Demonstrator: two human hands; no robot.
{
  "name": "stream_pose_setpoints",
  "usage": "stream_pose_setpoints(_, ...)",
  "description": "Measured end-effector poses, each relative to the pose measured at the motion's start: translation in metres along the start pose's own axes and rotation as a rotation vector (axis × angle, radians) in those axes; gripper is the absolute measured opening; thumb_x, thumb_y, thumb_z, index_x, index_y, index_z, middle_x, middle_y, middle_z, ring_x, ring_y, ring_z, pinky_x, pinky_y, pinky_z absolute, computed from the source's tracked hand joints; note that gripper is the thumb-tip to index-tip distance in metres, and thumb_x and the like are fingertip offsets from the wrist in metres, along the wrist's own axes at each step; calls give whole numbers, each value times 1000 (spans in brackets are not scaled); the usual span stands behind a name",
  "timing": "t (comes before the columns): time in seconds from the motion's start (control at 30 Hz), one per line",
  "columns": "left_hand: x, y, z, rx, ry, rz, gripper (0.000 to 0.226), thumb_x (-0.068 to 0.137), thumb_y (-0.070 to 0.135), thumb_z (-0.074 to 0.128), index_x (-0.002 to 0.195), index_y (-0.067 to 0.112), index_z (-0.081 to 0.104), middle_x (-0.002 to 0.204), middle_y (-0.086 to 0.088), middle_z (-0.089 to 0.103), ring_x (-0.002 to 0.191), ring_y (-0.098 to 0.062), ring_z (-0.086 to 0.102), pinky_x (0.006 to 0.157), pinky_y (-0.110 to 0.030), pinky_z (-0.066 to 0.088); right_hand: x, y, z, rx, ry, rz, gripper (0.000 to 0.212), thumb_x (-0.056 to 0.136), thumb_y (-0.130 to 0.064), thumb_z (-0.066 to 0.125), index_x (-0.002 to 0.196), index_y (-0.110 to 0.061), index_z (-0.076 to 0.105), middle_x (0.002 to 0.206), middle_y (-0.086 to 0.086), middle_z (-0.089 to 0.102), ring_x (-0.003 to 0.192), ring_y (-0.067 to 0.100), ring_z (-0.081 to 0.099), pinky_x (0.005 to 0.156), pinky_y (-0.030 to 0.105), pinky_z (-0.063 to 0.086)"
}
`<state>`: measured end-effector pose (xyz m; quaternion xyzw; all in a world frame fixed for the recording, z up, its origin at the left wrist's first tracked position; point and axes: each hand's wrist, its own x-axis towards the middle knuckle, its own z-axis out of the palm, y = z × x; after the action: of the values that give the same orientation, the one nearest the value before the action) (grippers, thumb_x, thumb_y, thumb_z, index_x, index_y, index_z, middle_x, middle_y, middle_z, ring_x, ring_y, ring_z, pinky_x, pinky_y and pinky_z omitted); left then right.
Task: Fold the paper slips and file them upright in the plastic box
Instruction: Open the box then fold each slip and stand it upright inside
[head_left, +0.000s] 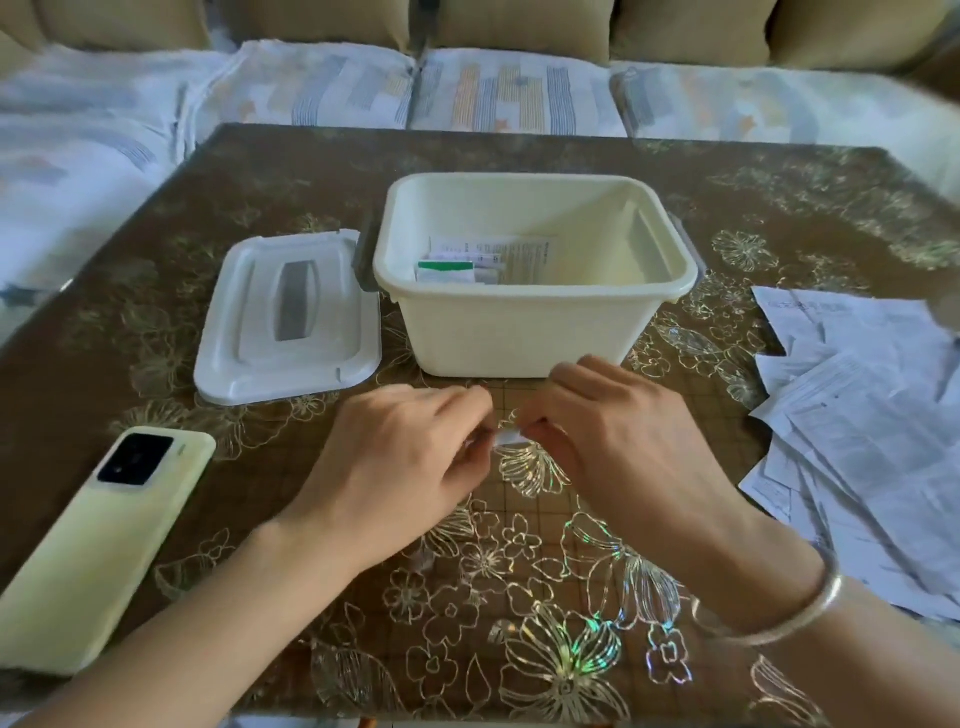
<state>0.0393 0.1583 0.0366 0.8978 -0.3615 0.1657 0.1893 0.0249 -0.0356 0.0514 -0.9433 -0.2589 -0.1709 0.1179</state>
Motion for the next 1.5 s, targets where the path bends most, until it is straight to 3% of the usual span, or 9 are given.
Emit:
stream_pose_setpoints(0.2, 65, -23, -68, -191, 138, -118, 23, 87, 45, 60, 92, 24, 69, 83, 26, 64, 76, 9, 63, 67, -10, 49, 70, 27, -61, 302, 63, 103, 8, 83, -19, 71, 81, -26, 68, 71, -19, 61, 63, -2, 56, 60, 13, 45)
stream_pose_setpoints(0.37, 111, -66, -75, -299, 120, -249, 33, 87, 57, 56, 96, 27, 67, 87, 21, 67, 88, 1, 64, 76, -23, 51, 128, 70, -66, 365, -51, 294, 12, 82, -24, 73, 77, -33, 66, 68, -21, 62, 62, -14, 56, 58, 0, 40)
stream_pose_setpoints(0.5, 126, -106, -55, -193, -64, -412, 26, 89, 51, 45, 98, 38, 66, 100, 23, 63, 103, -1, 53, 88, -34, 46, 159, 89, -43, 387, -327, 326, 11, 80, -28, 75, 74, -35, 69, 67, -18, 67, 63, -9, 61, 61, 6, 47)
stream_pose_setpoints(0.67, 127, -124, -28, -44, -42, -351, 20, 94, 35, 49, 90, 35, 69, 99, 21, 62, 112, -5, 45, 100, -37, 38, 174, 88, -14, 384, -550, 332, 8, 74, -45, 76, 76, -38, 72, 71, -26, 67, 68, -4, 64, 76, 27, 55)
stream_pose_setpoints(0.83, 127, -121, -22, -95, 1, -348, 21, 87, 31, 49, 87, 34, 69, 97, 20, 63, 112, -4, 48, 94, -27, 39, 178, 79, 0, 515, -697, 315, 10, 74, -40, 78, 79, -33, 73, 73, -19, 69, 69, -1, 64, 71, 19, 53)
stream_pose_setpoints(1.03, 126, -123, -19, -123, 5, -348, 24, 88, 28, 46, 85, 32, 69, 94, 19, 63, 112, -4, 49, 92, -30, 43, 177, 60, 18, 311, -792, 149, 8, 81, -42, 72, 82, -36, 66, 70, -20, 59, 67, -5, 56, 65, 13, 46)
stream_pose_setpoints(1.2, 124, -123, -18, -140, 1, -351, 25, 90, 28, 44, 85, 33, 68, 94, 19, 64, 114, -3, 49, 91, -30, 43, 178, 51, 25, 120, -791, 40, 6, 86, -36, 65, 91, -32, 63, 88, -15, 61, 84, 8, 59, 78, 27, 51)
stream_pose_setpoints(1.37, 123, -124, -18, -146, 15, -349, 26, 90, 28, 44, 86, 33, 69, 94, 18, 62, 114, -4, 51, 91, -31, 43, 181, 46, 28, -69, -701, -64, 9, 88, -22, 52, 93, -28, 56, 96, -8, 62, 86, 20, 61, 74, 32, 51)
stream_pose_setpoints(1.5, 124, -123, -17, -139, 33, -341, 27, 90, 25, 44, 85, 30, 70, 92, 17, 62, 112, -3, 52, 87, -27, 38, 182, 47, 29, -147, -622, -109, 9, 88, -23, 49, 94, -30, 50, 96, -8, 60, 85, 20, 60, 73, 32, 50)
